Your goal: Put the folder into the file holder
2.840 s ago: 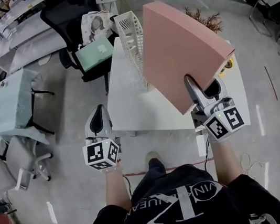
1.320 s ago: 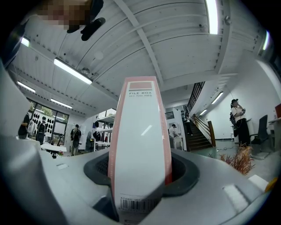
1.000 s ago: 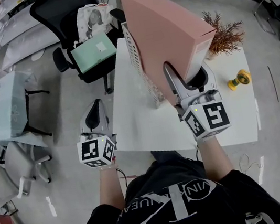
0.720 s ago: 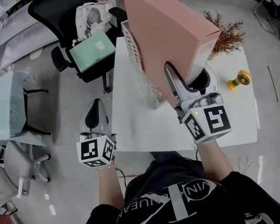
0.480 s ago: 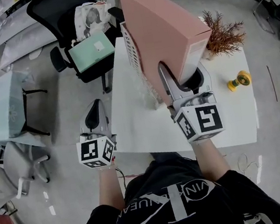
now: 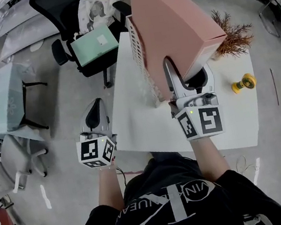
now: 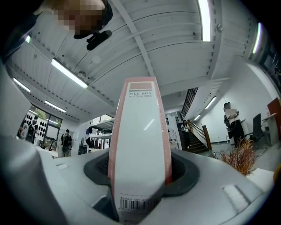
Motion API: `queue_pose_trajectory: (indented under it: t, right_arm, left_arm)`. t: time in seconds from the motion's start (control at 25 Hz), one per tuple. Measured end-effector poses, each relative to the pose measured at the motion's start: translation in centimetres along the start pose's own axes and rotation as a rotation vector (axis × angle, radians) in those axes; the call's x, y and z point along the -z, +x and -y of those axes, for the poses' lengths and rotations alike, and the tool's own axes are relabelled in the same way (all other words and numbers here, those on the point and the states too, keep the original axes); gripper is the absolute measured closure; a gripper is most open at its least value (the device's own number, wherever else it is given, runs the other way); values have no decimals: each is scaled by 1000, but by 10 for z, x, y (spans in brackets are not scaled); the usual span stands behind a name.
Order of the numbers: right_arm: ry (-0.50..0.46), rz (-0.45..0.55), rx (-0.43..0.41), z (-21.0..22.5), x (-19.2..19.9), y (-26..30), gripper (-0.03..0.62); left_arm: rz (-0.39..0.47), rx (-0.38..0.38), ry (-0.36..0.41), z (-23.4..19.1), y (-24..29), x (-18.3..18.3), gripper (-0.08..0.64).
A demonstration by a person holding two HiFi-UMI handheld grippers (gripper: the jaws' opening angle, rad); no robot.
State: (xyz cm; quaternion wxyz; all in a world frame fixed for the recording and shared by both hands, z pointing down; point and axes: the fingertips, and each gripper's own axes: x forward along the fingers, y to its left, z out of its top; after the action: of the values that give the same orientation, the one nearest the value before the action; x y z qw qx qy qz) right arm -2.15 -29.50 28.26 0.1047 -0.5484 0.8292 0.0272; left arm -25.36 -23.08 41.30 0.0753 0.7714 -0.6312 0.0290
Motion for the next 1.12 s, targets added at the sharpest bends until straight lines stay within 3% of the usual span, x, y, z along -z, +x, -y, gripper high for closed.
queue_pose_trajectory:
  t: [0.2, 0.36, 0.84, 1.12]
  right_arm:
    - [-11, 72, -8, -2, -1, -1, 307]
    - [-8, 74, -2, -2, 7, -1, 307]
    - [-19, 11, -13, -1, 43, -4, 304]
    - [-46, -101, -44, -4, 56, -3, 293]
  left_arm:
    - [-8, -2, -3, -2, 2, 5, 560]
    - [-13, 1, -5, -1, 4, 7, 560]
    - [-34, 1, -13, 3, 6, 19, 560]
    - [-36, 3, -18, 7, 7, 19, 560]
